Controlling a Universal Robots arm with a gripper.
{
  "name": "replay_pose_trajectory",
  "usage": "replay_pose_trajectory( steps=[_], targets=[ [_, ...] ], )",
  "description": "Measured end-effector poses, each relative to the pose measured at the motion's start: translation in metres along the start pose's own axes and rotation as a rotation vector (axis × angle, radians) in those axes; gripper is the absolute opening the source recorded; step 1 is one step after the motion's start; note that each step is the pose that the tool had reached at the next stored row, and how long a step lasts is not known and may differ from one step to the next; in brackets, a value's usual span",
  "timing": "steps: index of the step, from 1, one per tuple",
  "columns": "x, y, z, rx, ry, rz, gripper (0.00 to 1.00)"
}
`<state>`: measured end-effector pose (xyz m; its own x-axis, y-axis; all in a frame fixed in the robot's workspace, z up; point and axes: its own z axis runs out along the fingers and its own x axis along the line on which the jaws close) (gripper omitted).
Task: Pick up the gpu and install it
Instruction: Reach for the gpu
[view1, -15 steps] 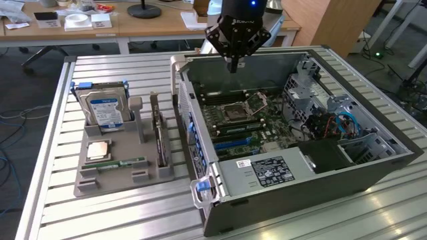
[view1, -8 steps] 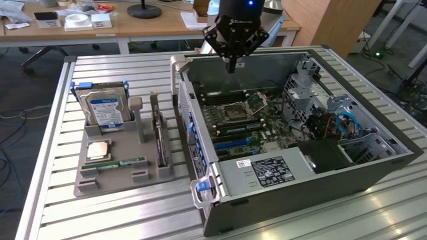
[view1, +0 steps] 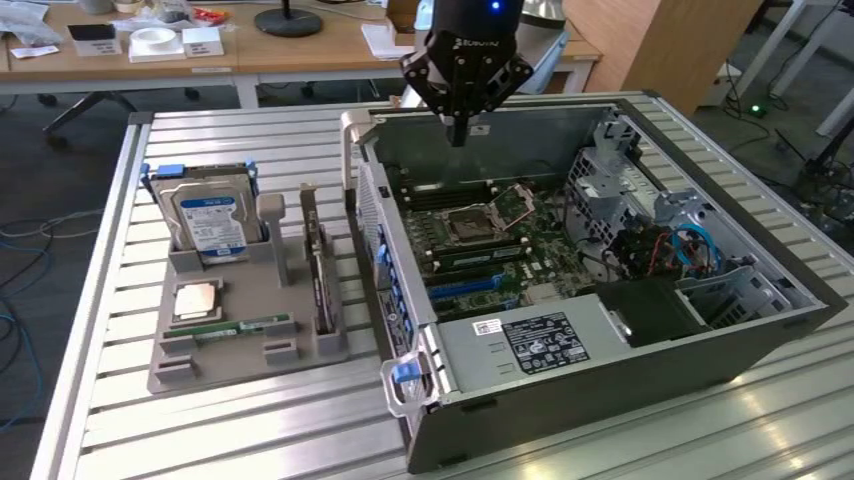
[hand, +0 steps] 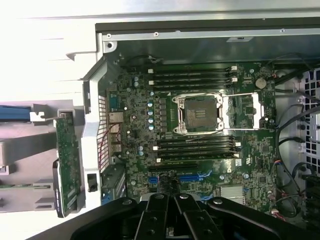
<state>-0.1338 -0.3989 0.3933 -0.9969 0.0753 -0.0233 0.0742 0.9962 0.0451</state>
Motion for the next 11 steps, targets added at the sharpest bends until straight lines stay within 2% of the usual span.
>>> replay_pose_trajectory(
  steps=[11],
  targets=[
    [0.0032,-0.0002,-0.0001,0.0,0.0,0.0,0.11]
  ],
)
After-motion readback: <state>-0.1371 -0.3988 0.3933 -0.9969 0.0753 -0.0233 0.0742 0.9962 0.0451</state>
